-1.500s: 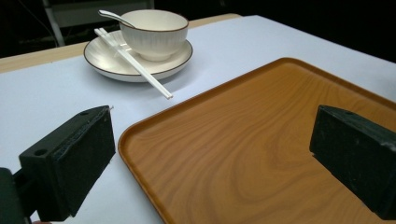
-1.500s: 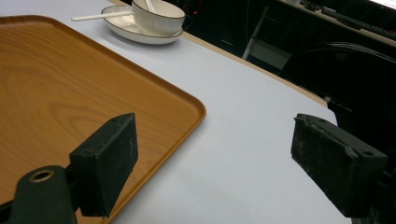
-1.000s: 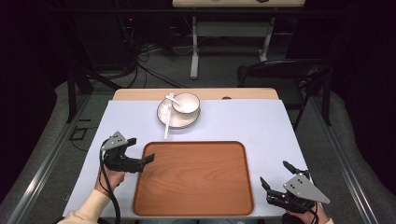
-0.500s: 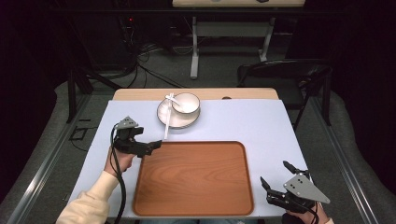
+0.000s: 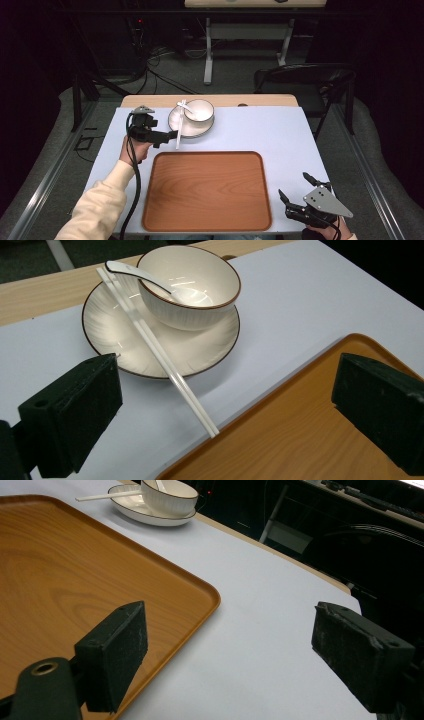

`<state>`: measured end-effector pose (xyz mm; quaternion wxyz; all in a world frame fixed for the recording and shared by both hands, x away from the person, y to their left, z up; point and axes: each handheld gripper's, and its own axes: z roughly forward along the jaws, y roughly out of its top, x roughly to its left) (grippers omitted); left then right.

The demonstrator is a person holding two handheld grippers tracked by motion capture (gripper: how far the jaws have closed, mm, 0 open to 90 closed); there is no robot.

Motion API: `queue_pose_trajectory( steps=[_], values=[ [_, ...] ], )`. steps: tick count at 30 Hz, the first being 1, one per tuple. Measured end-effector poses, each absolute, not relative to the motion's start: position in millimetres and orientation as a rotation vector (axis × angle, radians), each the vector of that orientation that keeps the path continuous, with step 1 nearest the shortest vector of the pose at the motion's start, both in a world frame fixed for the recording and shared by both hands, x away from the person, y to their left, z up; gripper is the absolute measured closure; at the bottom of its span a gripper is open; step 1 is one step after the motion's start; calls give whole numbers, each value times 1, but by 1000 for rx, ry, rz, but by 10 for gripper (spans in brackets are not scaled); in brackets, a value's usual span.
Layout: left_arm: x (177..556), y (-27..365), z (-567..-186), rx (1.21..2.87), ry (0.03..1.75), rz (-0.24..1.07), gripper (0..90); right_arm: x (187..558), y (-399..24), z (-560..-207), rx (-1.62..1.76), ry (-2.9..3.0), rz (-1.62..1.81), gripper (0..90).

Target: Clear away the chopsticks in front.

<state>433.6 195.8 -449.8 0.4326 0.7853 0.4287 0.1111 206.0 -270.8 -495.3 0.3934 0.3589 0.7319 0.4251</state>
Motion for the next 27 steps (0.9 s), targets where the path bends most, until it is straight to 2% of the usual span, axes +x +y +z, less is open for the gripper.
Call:
queue_pose_trajectory(
  steps=[19, 24, 25, 27],
  values=[
    [499, 181, -457, 2057, 1273, 294, 12, 207, -271, -495, 906, 1860, 1082, 143],
    [511, 177, -463, 2072, 1316, 319, 59, 207, -271, -495, 908, 1858, 1085, 143],
    [514, 177, -464, 2069, 1326, 324, 141, 207, -271, -495, 908, 1858, 1085, 143],
    [518, 176, -466, 2074, 1332, 329, 172, 207, -271, -495, 908, 1857, 1085, 143]
  ],
)
